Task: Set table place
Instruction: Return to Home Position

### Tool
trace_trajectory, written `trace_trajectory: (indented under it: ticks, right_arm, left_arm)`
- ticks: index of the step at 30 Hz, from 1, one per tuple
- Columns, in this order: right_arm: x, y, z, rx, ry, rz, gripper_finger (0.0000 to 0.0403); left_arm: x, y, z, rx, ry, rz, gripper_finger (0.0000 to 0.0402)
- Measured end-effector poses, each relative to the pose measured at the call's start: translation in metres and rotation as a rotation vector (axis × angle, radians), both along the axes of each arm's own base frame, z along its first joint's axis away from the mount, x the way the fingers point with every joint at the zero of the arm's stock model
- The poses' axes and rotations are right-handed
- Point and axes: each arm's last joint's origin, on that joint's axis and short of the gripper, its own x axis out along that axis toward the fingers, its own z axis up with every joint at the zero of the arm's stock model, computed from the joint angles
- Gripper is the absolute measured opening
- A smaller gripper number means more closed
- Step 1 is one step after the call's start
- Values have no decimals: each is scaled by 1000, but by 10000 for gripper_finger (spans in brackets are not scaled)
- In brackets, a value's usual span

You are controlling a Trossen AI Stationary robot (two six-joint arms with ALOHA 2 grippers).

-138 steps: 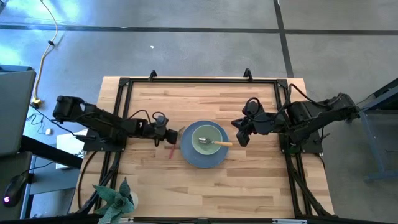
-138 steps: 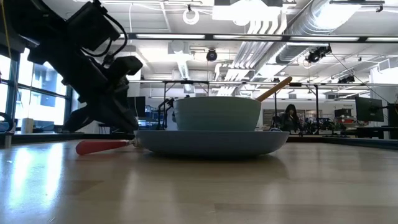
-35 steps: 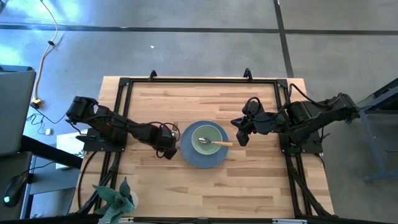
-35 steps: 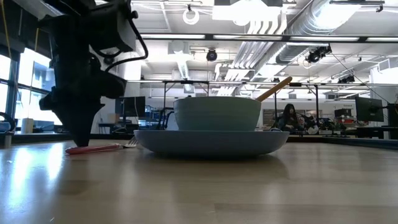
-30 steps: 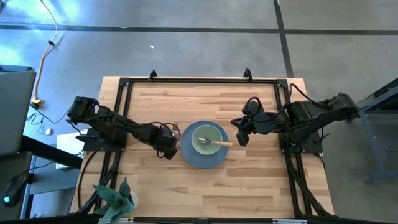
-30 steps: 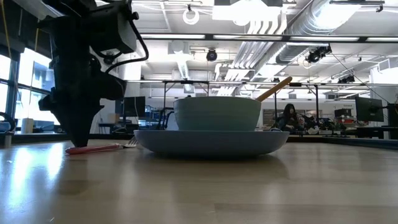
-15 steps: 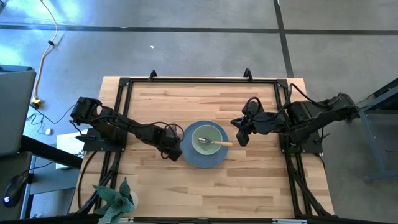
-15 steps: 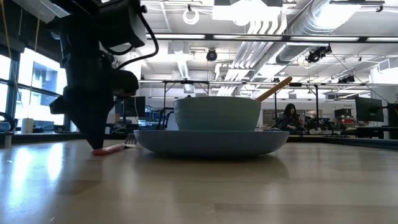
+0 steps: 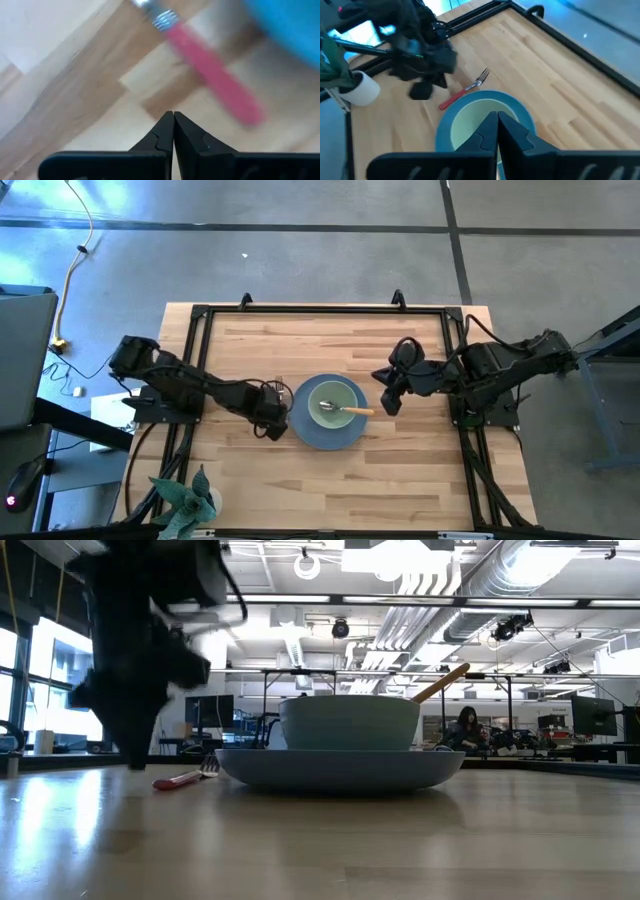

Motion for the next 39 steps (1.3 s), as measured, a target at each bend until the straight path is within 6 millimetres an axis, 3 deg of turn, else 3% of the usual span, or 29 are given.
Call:
trace_trajectory:
  ticks: [6, 11, 14, 18, 22, 27, 31, 34, 39]
  right_arm:
    - [-9, -4, 5, -103, 6, 11, 0]
    - [-32, -3, 17, -145, -40, 5, 0]
    - [-49, 5, 22, -177, -67, 21, 0]
    - [-70, 23, 24, -229, -105, 37, 0]
    - [-91, 38, 20, -268, -151, -13, 0]
    - [-103, 49, -10, -216, -252, -80, 0]
    - [-99, 49, -32, -111, -315, -82, 0]
    - [-89, 46, -36, -87, -412, 12, 0]
    - [-70, 16, -42, -162, -745, 277, 0]
  left_arm:
    - [-15, -18, 56, 208, -57, -36, 0]
    - [-47, -26, 96, 312, -233, -7, 0]
    - [-70, -32, 108, 364, -328, -9, 0]
    - [-96, -44, 111, 432, -471, -43, 0]
    - [-116, -53, 101, 491, -600, -62, 0]
    - [-127, -55, 82, 439, -664, -61, 0]
    - [-125, -55, 87, 462, -703, -104, 0]
    - [-121, -48, 98, 517, -701, -122, 0]
    - [-113, -34, 112, 582, -694, -188, 0]
